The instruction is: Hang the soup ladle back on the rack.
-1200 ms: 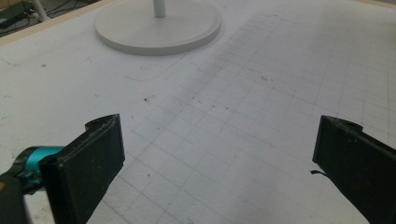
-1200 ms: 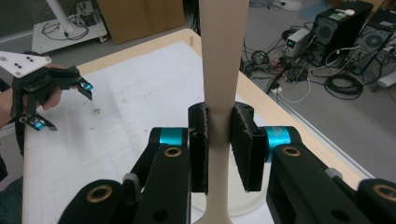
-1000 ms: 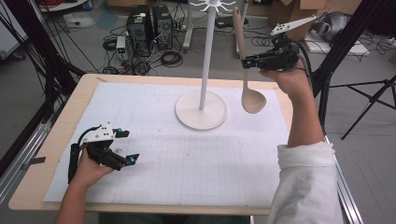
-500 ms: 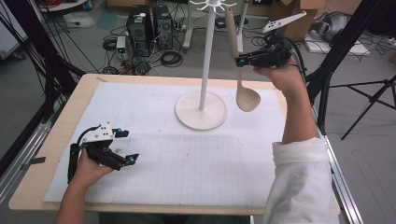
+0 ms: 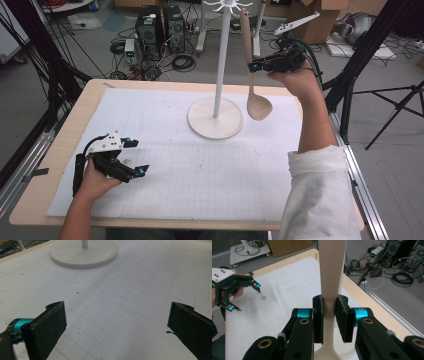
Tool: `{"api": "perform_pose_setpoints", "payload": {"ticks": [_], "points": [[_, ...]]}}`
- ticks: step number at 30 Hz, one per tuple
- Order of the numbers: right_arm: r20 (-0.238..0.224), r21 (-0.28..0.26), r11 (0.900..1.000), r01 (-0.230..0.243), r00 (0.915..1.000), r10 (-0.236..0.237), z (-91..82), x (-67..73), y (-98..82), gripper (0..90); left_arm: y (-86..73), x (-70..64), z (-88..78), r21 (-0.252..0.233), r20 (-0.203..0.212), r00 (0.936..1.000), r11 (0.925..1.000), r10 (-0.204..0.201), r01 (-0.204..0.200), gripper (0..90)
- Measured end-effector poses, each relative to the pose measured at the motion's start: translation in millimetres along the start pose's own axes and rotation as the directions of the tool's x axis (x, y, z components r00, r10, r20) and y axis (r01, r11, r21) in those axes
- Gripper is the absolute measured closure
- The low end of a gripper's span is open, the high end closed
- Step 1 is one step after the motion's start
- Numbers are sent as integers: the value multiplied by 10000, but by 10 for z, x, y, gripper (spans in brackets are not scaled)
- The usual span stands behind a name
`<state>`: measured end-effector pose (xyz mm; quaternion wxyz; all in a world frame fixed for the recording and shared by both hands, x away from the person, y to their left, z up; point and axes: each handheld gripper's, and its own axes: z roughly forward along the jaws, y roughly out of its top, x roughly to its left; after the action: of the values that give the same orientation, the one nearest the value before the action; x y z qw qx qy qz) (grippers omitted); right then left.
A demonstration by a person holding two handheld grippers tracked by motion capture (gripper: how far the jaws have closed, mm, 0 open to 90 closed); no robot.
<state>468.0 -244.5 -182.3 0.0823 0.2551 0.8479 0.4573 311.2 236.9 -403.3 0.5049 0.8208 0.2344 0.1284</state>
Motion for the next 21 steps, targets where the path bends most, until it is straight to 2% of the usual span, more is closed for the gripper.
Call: {"api": "perform_pose_setpoints", "payload": {"ticks": [5,6,7,8,11,12,13,14,17,18,19,21], "points": [[118,106,9999,-47,9999,45,24,6,5,761,0,-3,-2,-43,12,10000,10000,-30,30,26],[270,33,10000,-18,9996,17,15,16,10,703,-1,-5,-1,-77,8,10000,10000,-45,45,26],[270,33,10000,-18,9996,17,15,16,10,703,-1,-5,-1,-77,8,10000,10000,-45,45,26],[334,-154,9999,-64,9994,69,-16,30,16,639,1,-5,-5,-48,27,10000,10000,-49,49,26],[456,-85,10000,-9,9990,13,-38,43,12,604,1,-1,-6,-28,20,10000,10000,2,-2,26],[711,66,10000,43,9975,-47,-56,73,-1,567,2,-2,-8,-4,12,10000,10000,27,-27,25],[711,66,10000,43,9975,-47,-56,73,-1,567,2,-2,-8,-4,12,10000,10000,27,-27,26],[716,80,9998,205,9972,-210,-75,116,-37,535,4,-4,-7,-12,18,10000,10000,40,-40,26],[679,-116,9996,251,9974,-243,-96,168,-99,519,5,-3,-7,9,39,10000,10000,64,-64,26],[554,-498,9985,242,9982,-214,-107,222,-188,469,4,-8,-5,16,30,10000,10000,49,-49,26],[554,-498,9985,242,9982,-214,-107,222,-188,469,4,-8,-5,16,30,10000,10000,49,-49,26],[370,-687,9973,275,9990,-250,-99,298,-347,459,4,-10,-6,1,17,10000,10000,52,-52,26]]}}
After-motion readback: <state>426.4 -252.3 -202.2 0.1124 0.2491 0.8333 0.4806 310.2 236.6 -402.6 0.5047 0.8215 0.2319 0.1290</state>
